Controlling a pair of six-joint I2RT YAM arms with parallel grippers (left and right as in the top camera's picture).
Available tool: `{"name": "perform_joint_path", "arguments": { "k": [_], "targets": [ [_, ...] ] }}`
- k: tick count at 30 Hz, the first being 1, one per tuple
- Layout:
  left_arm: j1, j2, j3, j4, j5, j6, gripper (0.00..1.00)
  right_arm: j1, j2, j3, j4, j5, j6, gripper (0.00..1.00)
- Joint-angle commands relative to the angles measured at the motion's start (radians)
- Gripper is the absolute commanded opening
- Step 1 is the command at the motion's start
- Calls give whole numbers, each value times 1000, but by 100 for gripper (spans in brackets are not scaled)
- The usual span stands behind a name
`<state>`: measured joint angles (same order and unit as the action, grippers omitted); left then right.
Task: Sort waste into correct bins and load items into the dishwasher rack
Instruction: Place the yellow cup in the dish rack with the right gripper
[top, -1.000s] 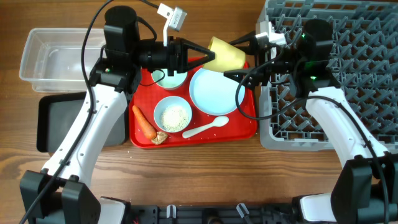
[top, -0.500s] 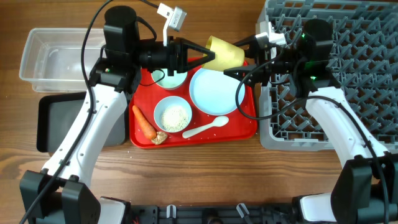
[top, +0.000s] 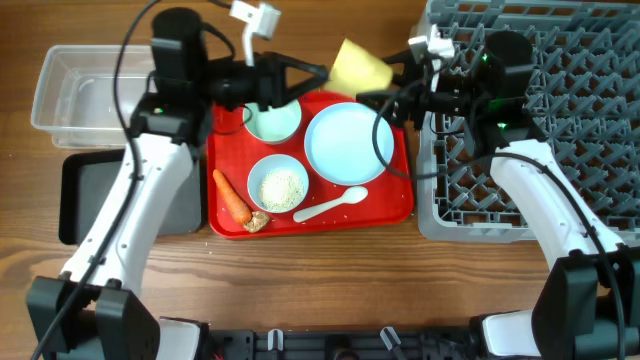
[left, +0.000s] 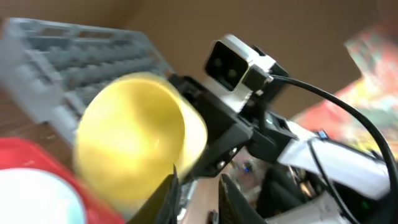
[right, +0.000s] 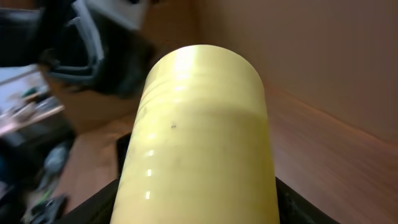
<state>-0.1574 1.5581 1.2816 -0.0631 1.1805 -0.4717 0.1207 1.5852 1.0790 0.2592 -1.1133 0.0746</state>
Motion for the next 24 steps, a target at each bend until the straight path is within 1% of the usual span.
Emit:
{"name": "perform_joint_path", "arguments": {
  "k": [1, 2, 4, 8, 11, 14, 16, 19, 24],
  "targets": [
    [79, 3, 14, -70, -137, 64, 19, -4, 10, 17, -40, 303, 63, 49],
    [91, 3, 14, -92, -164, 79, 19, -4, 10, 17, -51, 335, 63, 49],
    [119, 3, 14, -167, -276, 129, 20, -7, 5, 17, -86, 413, 63, 48],
    [134, 3, 14, -292, -486, 183, 21, -39, -26, 17, -154, 463, 66, 44],
    [134, 3, 14, -363, -628, 200, 22, -81, -68, 17, -235, 507, 68, 43],
    [134, 3, 14, -407, -728, 200, 20, -127, -118, 17, -321, 568, 67, 44],
    [134, 3, 14, -425, -756, 200, 19, -174, -163, 23, -407, 616, 66, 43],
    [134, 3, 14, -425, -756, 200, 19, -245, -212, 51, -552, 690, 59, 43],
    [133, 3, 14, -424, -756, 204, 16, -383, -234, 157, -842, 858, 59, 42]
  ]
}}
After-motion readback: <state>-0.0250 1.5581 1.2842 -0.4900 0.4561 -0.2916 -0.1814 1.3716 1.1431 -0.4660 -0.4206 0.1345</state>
